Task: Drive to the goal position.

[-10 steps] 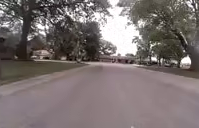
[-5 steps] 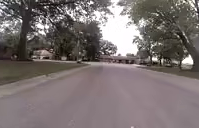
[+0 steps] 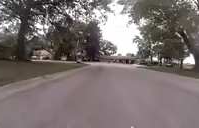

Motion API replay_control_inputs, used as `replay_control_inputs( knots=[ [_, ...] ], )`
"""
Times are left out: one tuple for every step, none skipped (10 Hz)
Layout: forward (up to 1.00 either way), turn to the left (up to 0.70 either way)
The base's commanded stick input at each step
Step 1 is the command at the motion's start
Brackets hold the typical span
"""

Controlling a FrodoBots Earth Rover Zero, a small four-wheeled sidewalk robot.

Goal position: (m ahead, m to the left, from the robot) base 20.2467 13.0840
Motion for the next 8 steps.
replay_control_inputs(
  knots=[
    [0.70, 0.00],
    [0.70, 0.00],
    [0.70, 0.00],
    [0.70, 0.00],
    [0.70, -0.09],
    [0.70, -0.21],
    [0.70, -0.30],
    [0.70, -0.20]
  ],
)
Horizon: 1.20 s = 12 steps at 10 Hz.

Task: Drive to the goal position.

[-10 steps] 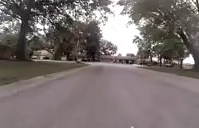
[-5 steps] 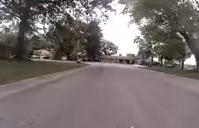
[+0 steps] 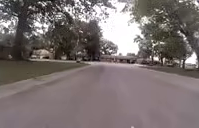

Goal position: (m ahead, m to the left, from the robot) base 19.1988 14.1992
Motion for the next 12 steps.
replay_control_inputs(
  knots=[
    [0.70, 0.00],
    [0.70, 0.00],
    [0.70, 0.00],
    [0.70, 0.00],
    [0.70, 0.00],
    [0.70, 0.00],
    [0.70, 0.00],
    [0.70, 0.00],
    [0.70, 0.00],
    [0.70, 0.00],
    [0.70, 0.00],
    [0.70, 0.00]
  ],
)
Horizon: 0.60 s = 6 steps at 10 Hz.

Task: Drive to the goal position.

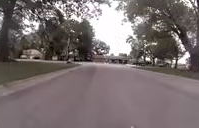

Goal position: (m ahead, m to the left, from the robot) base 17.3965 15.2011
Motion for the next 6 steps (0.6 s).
replay_control_inputs(
  knots=[
    [0.70, 0.00],
    [0.70, 0.00],
    [0.70, 0.00],
    [0.70, 0.00],
    [0.70, 0.00],
    [0.70, 0.00]
  ],
)
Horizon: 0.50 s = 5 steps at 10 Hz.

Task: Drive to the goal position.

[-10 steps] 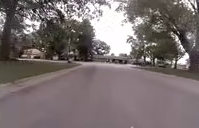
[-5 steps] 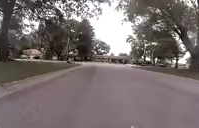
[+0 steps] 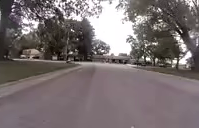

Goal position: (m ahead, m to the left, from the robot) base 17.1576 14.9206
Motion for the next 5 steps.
replay_control_inputs(
  knots=[
    [0.70, 0.00],
    [0.70, 0.00],
    [0.70, 0.00],
    [0.70, 0.00],
    [0.70, 0.00]
  ],
)
